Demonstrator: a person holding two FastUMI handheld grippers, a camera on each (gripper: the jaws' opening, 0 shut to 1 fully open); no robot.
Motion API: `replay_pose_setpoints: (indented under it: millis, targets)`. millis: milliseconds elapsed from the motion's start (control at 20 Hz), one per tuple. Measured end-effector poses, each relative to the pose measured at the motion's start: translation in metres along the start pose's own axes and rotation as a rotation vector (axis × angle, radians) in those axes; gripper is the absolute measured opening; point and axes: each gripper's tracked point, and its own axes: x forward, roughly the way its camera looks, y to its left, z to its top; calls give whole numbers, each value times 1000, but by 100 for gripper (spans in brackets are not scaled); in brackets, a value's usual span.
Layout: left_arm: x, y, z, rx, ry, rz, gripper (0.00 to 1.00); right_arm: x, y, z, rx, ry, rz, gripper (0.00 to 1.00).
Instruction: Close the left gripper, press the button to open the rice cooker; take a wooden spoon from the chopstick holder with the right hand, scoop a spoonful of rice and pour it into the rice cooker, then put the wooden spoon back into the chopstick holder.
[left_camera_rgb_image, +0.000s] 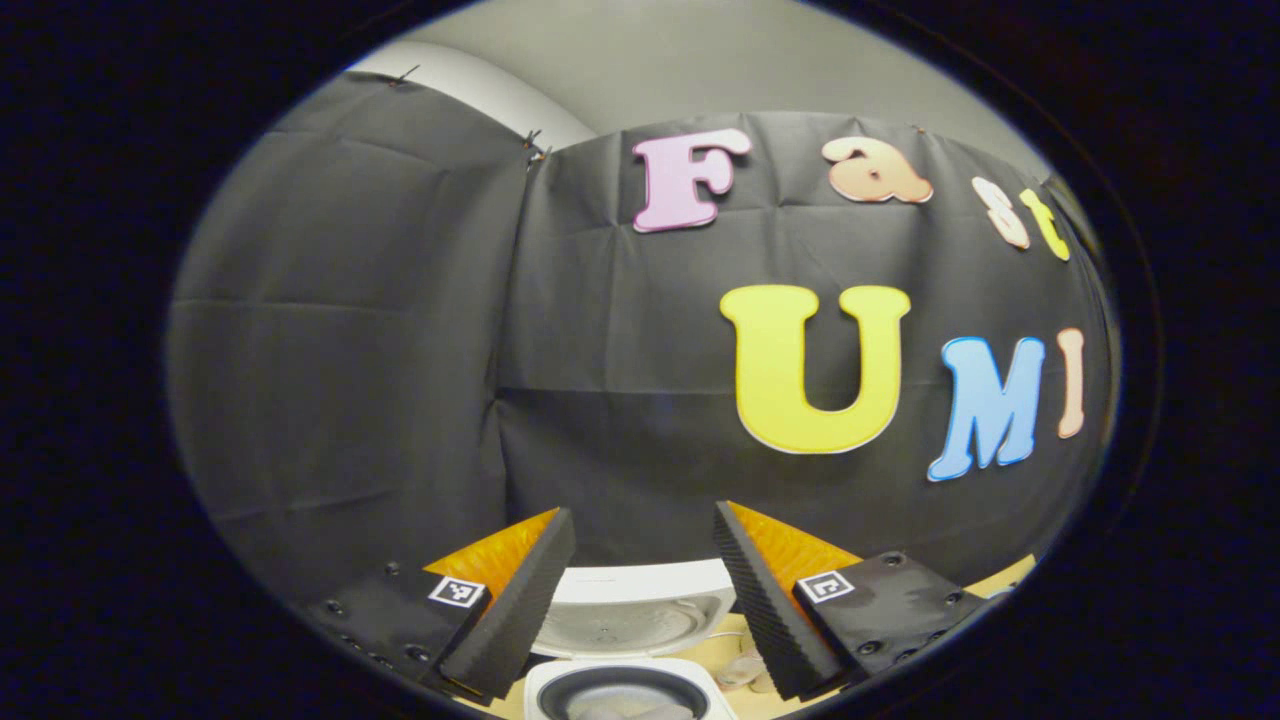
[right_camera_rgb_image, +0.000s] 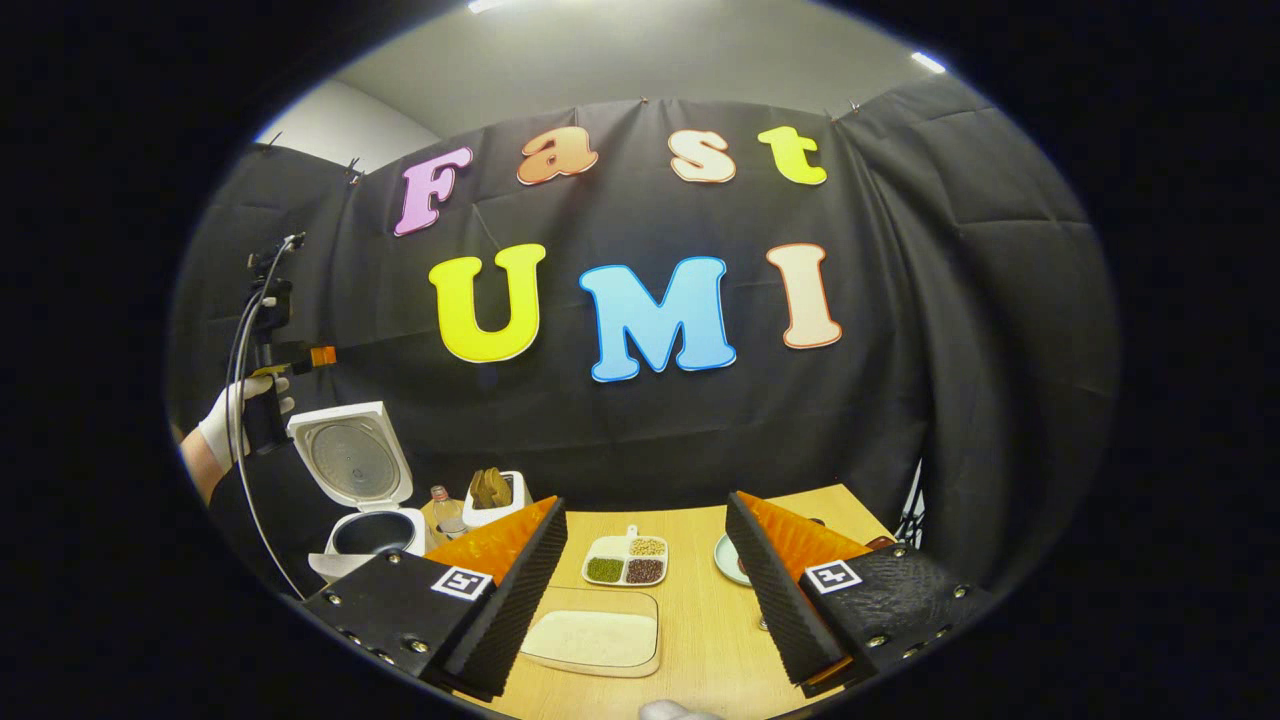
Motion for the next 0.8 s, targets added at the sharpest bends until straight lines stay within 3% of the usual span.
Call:
replay_pose_setpoints:
  millis: [150,300,550,600,700,800]
  targets:
    - [50,12,-34,34,73,46,97,6,0,-12,4,38,-1,98]
    - [87,18,-77,-12,180,63,96,8,1,-19,-1,65,-1,98]
    - [91,22,-85,15,239,87,96,9,7,-26,16,82,24,98]
    - [90,21,-87,6,252,86,96,10,7,-26,30,84,28,93]
    - [88,21,-88,5,266,72,97,10,10,-27,43,84,41,93]
    - [89,20,-88,8,282,55,97,9,12,-28,46,83,55,98]
